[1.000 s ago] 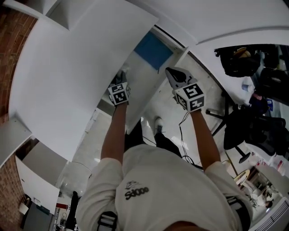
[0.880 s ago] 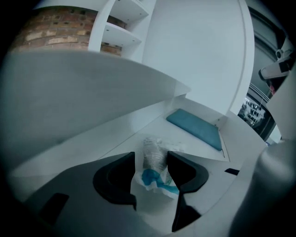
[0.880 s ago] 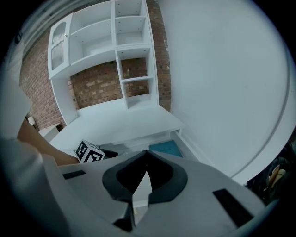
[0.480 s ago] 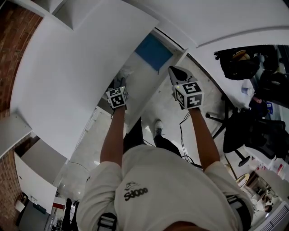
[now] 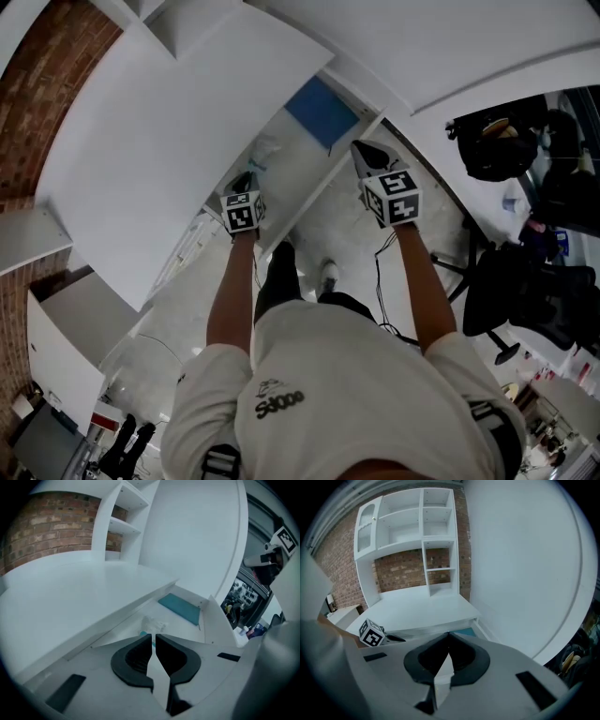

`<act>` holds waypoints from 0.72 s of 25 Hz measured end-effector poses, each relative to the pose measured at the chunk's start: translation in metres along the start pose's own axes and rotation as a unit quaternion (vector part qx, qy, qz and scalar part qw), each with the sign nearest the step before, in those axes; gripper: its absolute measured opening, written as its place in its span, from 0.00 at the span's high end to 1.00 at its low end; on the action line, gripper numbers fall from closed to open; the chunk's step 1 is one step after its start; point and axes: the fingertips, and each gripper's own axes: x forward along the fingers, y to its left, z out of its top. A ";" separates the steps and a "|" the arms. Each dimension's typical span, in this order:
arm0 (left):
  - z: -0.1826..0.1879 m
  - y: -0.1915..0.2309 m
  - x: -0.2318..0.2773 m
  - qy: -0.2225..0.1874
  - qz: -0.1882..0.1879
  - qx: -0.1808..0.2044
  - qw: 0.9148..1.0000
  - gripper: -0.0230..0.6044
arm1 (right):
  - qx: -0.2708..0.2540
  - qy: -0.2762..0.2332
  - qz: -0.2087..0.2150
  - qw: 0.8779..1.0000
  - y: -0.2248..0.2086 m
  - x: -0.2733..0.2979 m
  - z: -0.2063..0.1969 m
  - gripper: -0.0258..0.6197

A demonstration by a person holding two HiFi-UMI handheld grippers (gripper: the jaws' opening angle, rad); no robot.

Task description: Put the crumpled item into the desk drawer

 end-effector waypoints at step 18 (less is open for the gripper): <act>0.077 -0.045 -0.195 -0.147 0.033 0.076 0.986 0.92 | -0.110 -0.125 0.024 0.986 0.024 -0.124 0.059 0.96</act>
